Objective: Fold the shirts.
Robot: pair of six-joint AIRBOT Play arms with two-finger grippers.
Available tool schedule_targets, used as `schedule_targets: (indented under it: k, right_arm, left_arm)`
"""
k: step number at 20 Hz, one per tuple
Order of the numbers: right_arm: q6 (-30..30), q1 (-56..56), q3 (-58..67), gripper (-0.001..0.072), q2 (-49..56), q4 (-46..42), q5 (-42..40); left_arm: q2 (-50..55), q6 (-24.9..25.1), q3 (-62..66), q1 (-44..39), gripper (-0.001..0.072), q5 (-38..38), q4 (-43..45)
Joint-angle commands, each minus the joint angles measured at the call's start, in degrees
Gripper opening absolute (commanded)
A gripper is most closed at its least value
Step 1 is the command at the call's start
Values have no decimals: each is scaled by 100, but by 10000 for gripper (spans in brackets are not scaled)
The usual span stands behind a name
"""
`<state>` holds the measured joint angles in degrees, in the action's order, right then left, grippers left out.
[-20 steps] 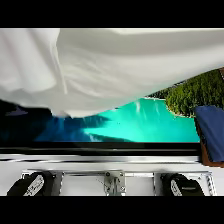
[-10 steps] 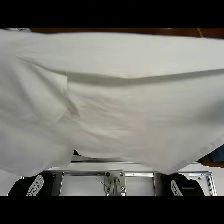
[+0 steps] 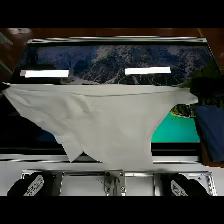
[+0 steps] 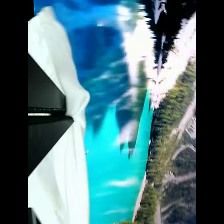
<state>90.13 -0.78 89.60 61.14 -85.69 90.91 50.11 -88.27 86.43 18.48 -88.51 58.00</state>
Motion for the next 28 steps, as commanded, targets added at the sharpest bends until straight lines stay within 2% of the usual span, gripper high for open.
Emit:
schedule_targets:
  k: [1, 2, 4, 5, 6, 8, 13, 14, 15, 16, 17, 18, 19, 20, 22, 23, 25, 28]
  right_arm:
    - [-61, 308, -461, 69, 1300, 33, -2371]
    - [-57, 409, -461, 69, 1628, 35, -3178]
    - [0, 568, -461, 69, 2197, 44, -4627]
    - [227, 601, -461, 69, 2428, 85, -5121]
    - [551, 599, -461, 69, 2618, 144, -5410]
    - [1128, 595, -461, 70, 2986, 170, -5442]
    - [1290, 599, -461, 70, 3668, 992, -4350]
    - [1290, 599, -461, 96, 3700, 1178, -4288]
    - [1292, 584, -448, 284, 3676, 1357, -4262]
    - [1156, 522, -376, 565, 3587, 1602, -4044]
    - [837, 435, -243, 593, 3460, 1648, -3641]
    - [494, 313, -59, 593, 3292, 1521, -3042]
    - [245, 170, 92, 592, 3097, 1300, -2409]
    - [22, -4, 173, 592, 2855, 992, -1659]
    - [-407, -389, 166, 591, 2430, 304, -105]
    - [-538, -605, 127, 592, 2297, 157, 452]
    - [-470, -1115, -319, 593, 2004, 614, 710]
    - [-426, -1620, -1576, 599, 1633, 1860, 50]
  left_arm:
    - [979, 660, -743, -4, 41, 1220, 31]
    - [1390, 1062, -739, -7, 41, 1537, -315]
    - [2238, 2258, -734, -7, 42, 1996, -1499]
    - [2583, 2553, -734, -7, 41, 2218, -1926]
    - [2920, 2632, -734, -7, 41, 2496, -2179]
    - [3499, 2627, -734, -7, 41, 2796, -2225]
    - [4599, 2035, -734, -96, 41, 2227, -2229]
    - [4682, 1943, -732, -98, 43, 2050, -2229]
    - [4701, 1943, -719, -72, 127, 1803, -2225]
    - [4697, 1930, -643, 9, 367, 1451, -2218]
    - [4699, 1784, -483, 151, 446, 997, -2111]
    - [4693, 1543, -264, 361, 427, 472, -1823]
    - [4677, 1241, -52, 577, 279, -94, -1349]
    - [4603, 1150, 85, 804, 187, -765, -658]
    - [4214, 1152, -61, 1220, 197, -1329, 675]
    - [3910, 1102, -396, 1473, 242, -1115, 774]
    - [3220, 1128, -1639, 1902, 597, -549, 649]
    - [2774, 1515, -3322, 2153, 618, 9, 629]
